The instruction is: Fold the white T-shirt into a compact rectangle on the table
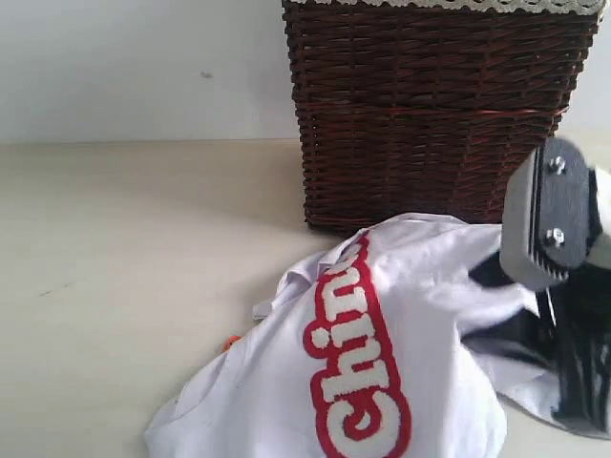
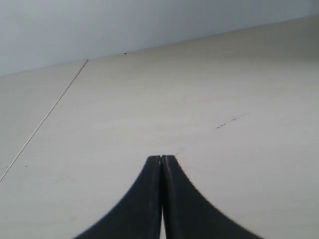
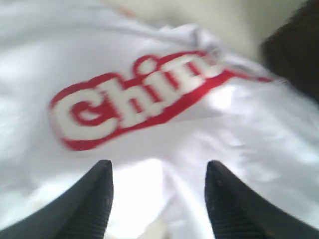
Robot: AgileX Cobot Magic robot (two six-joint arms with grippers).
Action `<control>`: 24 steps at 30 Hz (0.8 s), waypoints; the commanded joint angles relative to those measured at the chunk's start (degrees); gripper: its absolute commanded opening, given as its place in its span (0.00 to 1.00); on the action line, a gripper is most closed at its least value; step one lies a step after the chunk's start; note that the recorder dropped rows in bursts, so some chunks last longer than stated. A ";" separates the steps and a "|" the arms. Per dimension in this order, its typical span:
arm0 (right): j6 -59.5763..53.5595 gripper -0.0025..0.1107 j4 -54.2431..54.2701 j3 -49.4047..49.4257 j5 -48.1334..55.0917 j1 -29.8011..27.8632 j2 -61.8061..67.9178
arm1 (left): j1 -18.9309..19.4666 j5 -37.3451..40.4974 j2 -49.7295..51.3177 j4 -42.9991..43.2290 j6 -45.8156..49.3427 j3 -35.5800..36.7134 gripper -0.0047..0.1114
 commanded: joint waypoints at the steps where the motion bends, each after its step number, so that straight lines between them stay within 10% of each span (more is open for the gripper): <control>1: 5.68 0.50 -11.93 -0.24 16.82 0.06 2.38 | -0.15 -0.36 -0.37 -0.56 -0.18 -0.21 0.04; 12: 23.57 0.50 -29.70 -0.24 16.84 -0.28 -4.69 | -0.15 -0.36 -0.37 -0.56 -0.18 -0.21 0.04; 24: 19.99 0.50 -26.03 2.08 4.38 -15.77 12.35 | -0.15 -0.36 -0.37 -0.56 -0.18 -0.21 0.04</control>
